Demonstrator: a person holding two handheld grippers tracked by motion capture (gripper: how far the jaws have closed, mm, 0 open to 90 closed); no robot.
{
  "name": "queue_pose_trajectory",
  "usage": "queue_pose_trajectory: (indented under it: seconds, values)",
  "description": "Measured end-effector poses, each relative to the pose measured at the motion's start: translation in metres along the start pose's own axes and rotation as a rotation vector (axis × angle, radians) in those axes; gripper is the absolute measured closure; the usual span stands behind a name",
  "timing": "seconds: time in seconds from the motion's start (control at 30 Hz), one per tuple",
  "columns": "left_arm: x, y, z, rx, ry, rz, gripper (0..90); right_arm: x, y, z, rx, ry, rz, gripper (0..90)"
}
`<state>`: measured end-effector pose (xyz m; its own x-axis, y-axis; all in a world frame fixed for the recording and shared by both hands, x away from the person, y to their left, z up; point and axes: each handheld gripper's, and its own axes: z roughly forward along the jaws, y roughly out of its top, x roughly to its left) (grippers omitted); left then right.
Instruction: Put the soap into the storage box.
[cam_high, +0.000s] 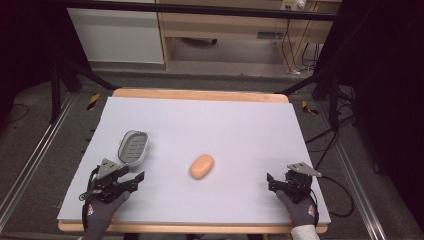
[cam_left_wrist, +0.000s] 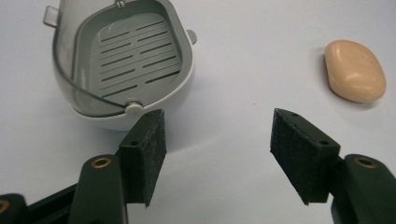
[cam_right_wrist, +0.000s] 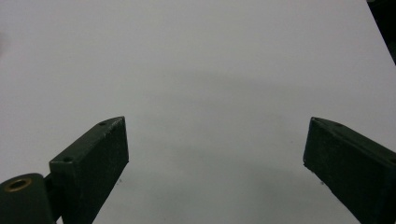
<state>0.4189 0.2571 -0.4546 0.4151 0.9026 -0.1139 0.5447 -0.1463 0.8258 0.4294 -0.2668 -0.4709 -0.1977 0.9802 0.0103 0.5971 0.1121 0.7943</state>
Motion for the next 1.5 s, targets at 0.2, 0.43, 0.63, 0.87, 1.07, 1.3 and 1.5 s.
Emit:
queue_pose_trajectory:
  seconds: [0.2, 0.43, 0.63, 0.87, 1.07, 1.3, 1.5]
  values:
    - [-0.009, 0.003, 0.004, 0.009, -0.010, 0.013, 33.3, 0.001, 0.000, 0.000, 0.002, 0.002, -0.012, 7.0]
    - [-0.024, 0.008, 0.009, 0.022, -0.051, 0.046, 32.2, 0.002, 0.001, 0.001, 0.006, 0.007, -0.022, 7.0]
    - [-0.033, 0.013, 0.010, 0.031, -0.085, 0.068, 31.5, 0.004, 0.002, 0.001, 0.005, 0.007, -0.026, 6.9]
    - [-0.047, 0.023, 0.016, 0.030, -0.108, 0.090, 30.9, 0.007, 0.003, -0.001, 0.005, 0.004, -0.028, 6.7]
    - [-0.061, 0.036, 0.024, 0.026, -0.132, 0.118, 30.1, 0.008, 0.003, -0.001, 0.003, 0.003, -0.039, 6.6]
    - [-0.076, 0.048, 0.033, 0.030, -0.155, 0.143, 29.3, 0.007, 0.004, -0.001, 0.003, 0.006, -0.035, 6.6]
    - [-0.087, 0.061, 0.043, 0.031, -0.175, 0.150, 28.5, 0.008, 0.004, -0.001, 0.005, 0.010, -0.034, 6.6]
